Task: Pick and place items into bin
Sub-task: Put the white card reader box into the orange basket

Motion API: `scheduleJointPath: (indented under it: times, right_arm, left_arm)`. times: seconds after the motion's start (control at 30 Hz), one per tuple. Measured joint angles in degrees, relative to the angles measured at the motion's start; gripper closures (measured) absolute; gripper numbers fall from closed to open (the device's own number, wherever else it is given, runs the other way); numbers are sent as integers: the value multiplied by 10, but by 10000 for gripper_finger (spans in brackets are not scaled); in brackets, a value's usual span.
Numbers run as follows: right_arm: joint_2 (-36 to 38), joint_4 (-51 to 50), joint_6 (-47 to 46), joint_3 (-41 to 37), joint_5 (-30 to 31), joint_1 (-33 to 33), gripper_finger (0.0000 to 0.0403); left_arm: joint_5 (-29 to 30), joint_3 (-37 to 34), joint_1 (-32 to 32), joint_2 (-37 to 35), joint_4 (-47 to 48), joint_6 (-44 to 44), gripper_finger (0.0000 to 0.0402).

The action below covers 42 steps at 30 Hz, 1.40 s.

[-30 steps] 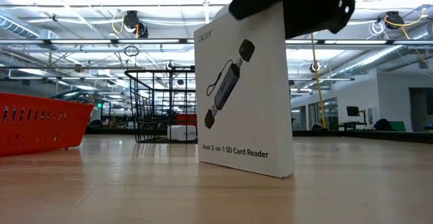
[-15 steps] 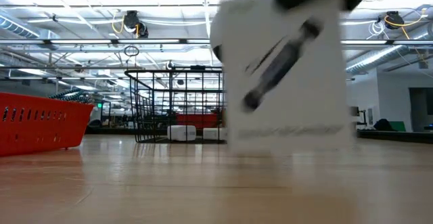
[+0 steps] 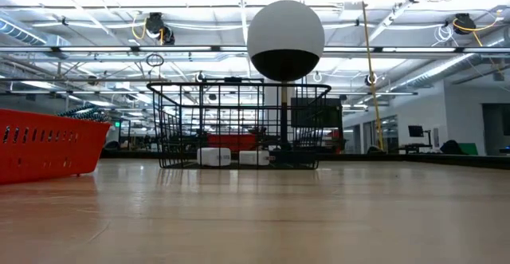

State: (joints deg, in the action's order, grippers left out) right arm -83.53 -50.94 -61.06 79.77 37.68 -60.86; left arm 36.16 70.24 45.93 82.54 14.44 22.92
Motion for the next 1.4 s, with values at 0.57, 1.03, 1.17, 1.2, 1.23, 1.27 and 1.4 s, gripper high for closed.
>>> scheduleJointPath:
  times: [0.57,1.03,1.17,1.2,1.23,1.27,1.4]
  right_arm:
    - [66,-225,-419,0,-321,44,365]
    - [73,-61,-482,-139,-437,103,361]
    - [77,-9,-474,-184,-463,110,342]
    - [78,-5,-469,-192,-474,111,333]
    - [80,-4,-463,-199,-485,112,324]
    - [83,-5,-456,-205,-496,113,313]
    - [103,-8,-447,-227,-511,113,267]
  left_arm:
    - [-1,0,-28,0,5,1,378]
    - [-33,0,-25,0,5,14,378]
    - [-33,0,-25,0,5,16,378]
    - [-33,0,-25,0,5,16,378]
    - [-33,0,-25,0,5,16,378]
    - [-33,0,-25,0,5,14,378]
    - [-33,0,-25,0,5,10,378]
